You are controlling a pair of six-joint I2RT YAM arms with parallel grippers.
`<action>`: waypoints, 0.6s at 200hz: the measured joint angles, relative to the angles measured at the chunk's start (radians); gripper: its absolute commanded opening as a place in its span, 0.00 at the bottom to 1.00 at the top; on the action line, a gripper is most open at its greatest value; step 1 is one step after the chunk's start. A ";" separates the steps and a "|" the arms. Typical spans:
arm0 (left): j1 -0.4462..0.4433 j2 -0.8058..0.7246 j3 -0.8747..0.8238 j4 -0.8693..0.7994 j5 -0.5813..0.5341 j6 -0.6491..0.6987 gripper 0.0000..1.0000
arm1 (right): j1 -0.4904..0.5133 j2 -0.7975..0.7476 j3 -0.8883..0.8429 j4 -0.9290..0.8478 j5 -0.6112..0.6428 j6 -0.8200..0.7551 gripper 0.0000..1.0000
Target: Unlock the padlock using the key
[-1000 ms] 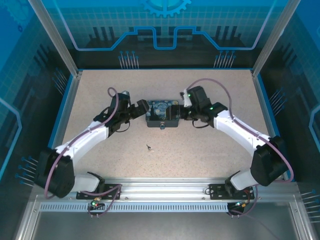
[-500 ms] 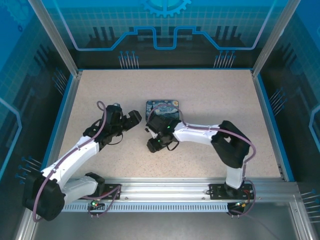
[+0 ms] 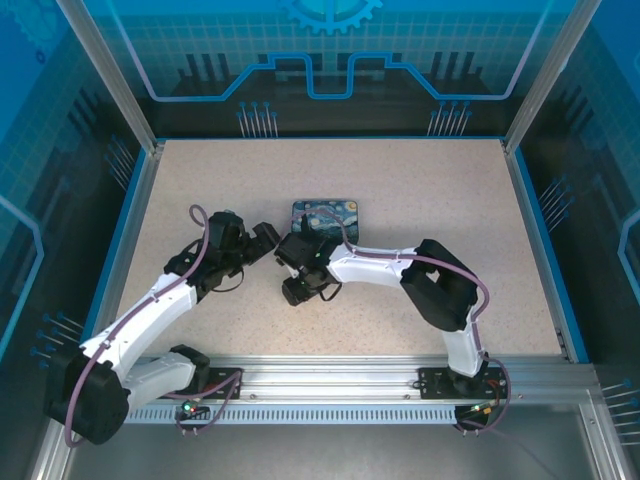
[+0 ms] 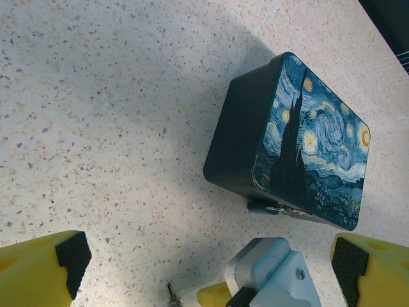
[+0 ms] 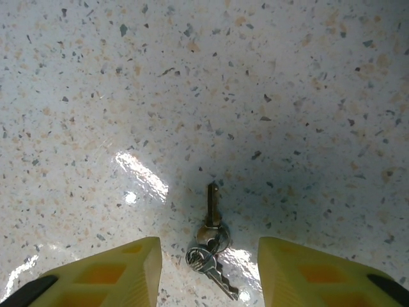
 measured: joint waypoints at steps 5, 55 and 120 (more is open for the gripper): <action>0.000 0.000 0.000 0.000 0.000 -0.005 0.99 | 0.000 0.005 0.003 0.000 0.000 0.000 0.44; 0.003 0.000 0.000 0.001 0.000 -0.032 0.99 | 0.002 0.033 0.017 -0.008 0.023 0.023 0.39; 0.005 -0.012 0.000 0.001 0.000 -0.040 0.99 | 0.023 0.046 0.037 -0.036 0.083 0.038 0.33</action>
